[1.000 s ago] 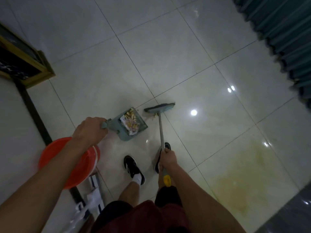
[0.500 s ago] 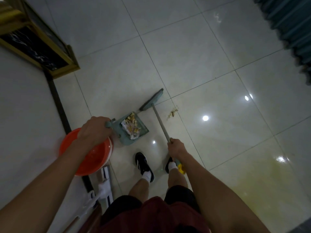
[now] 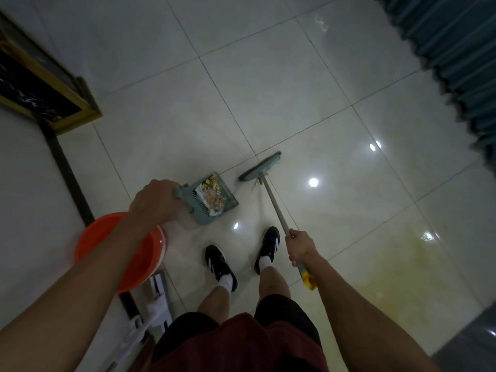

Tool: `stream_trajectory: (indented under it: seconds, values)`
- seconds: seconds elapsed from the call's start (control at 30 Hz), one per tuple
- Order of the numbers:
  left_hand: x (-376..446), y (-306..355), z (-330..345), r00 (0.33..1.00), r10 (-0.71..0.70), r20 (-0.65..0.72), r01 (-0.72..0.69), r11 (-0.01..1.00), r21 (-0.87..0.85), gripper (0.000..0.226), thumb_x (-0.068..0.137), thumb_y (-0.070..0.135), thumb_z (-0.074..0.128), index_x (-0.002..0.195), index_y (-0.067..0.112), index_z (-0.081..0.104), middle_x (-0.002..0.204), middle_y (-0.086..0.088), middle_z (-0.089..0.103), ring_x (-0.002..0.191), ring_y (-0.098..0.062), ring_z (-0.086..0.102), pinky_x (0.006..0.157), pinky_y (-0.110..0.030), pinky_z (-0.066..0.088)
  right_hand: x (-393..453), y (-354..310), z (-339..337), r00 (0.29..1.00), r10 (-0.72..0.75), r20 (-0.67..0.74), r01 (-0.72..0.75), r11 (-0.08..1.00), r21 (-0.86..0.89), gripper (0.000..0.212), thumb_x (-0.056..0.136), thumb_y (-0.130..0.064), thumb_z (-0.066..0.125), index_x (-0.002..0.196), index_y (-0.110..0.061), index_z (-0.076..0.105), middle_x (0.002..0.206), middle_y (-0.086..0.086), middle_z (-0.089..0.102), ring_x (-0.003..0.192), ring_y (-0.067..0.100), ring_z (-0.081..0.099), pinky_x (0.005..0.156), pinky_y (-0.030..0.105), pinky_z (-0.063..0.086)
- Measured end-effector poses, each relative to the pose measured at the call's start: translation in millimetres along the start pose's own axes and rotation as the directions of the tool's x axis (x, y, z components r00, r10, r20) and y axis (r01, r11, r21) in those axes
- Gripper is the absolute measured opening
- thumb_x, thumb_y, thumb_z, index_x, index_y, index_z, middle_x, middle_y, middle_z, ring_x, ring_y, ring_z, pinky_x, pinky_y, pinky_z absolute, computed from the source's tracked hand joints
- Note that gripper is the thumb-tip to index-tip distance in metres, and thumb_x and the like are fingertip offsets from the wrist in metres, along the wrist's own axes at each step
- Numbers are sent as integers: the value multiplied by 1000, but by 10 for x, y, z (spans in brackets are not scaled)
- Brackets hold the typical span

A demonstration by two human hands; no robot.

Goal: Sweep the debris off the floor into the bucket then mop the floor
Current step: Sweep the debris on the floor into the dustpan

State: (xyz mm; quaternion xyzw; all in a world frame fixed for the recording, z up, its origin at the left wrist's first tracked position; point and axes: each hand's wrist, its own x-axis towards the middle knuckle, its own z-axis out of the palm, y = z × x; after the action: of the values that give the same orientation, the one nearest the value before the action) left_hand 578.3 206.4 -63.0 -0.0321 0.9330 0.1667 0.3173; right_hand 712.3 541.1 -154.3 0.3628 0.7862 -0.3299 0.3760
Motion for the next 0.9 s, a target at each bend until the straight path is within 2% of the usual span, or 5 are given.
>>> stream_trajectory:
  seconds: [0.2,0.33,0.47,0.77,0.9]
  values:
    - [177,319,73,998,54,-29,-52,997,58,10,86,25,66,84,16,71,73,-1,58,68,-24,58,61,-30,42,-61,277,-184,986,-30,-167,27,999,-20,39,102,-19,44,136,-2,52,112,19,67,58,27,67,41,29,54]
    - [253,474,73,996,86,-20,-83,992,92,10,83,26,68,80,17,68,73,0,58,70,-25,60,57,-29,39,145,206,-332,981,36,-190,-24,998,61,32,94,-4,53,124,-2,62,108,18,68,67,29,73,60,42,63]
    - [376,516,75,997,82,0,-81,987,142,8,85,27,64,78,23,64,80,-3,63,68,-22,58,59,-28,40,358,110,-529,961,11,-278,-50,990,-133,42,88,-6,54,129,-11,62,109,14,68,92,32,68,79,36,58]
    - [479,621,116,996,88,-5,-84,970,228,8,86,25,58,80,22,63,77,-1,59,62,-17,51,54,-28,36,310,81,-379,997,27,-76,-50,946,-321,29,92,-12,58,119,-1,57,110,15,61,95,30,63,77,33,53]
    - [479,604,127,995,102,3,-101,975,197,12,84,25,63,73,26,58,77,-2,61,63,-18,53,56,-29,38,174,93,-112,1000,32,-2,-31,964,-263,28,90,-14,58,115,-1,58,102,14,60,83,27,60,72,35,56]
